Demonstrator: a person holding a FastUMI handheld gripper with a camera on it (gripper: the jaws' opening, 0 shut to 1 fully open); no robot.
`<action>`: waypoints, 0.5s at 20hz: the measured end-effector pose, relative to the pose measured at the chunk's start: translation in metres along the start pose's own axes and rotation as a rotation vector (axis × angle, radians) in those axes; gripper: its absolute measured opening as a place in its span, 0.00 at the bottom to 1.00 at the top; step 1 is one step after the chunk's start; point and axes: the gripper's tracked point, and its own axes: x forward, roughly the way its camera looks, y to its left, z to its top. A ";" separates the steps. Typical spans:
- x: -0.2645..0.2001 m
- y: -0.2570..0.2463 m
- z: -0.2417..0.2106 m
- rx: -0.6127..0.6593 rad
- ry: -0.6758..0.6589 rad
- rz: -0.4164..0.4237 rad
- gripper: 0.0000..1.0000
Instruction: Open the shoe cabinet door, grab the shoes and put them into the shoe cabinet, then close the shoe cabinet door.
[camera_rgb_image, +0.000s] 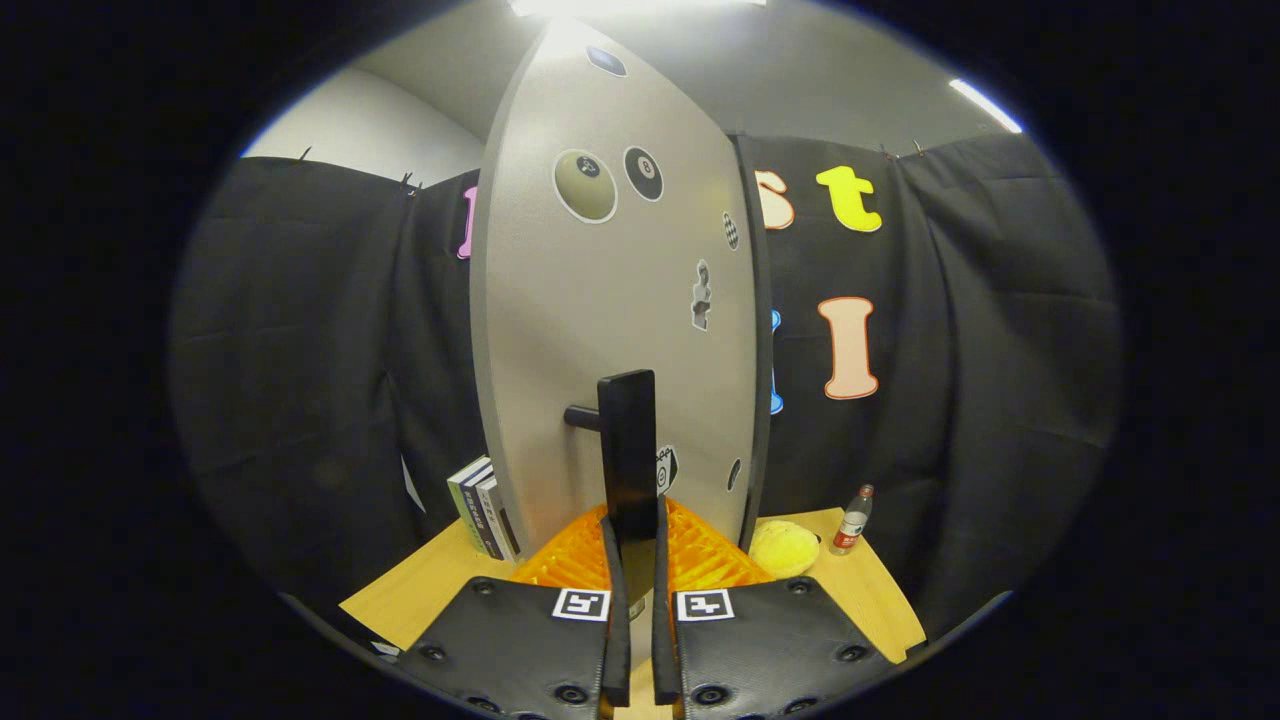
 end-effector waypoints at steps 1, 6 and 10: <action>-0.001 -0.004 -0.001 -0.011 0.004 -0.006 0.10; -0.008 -0.021 -0.003 -0.034 0.019 0.001 0.10; -0.011 -0.031 -0.004 -0.064 0.025 0.017 0.10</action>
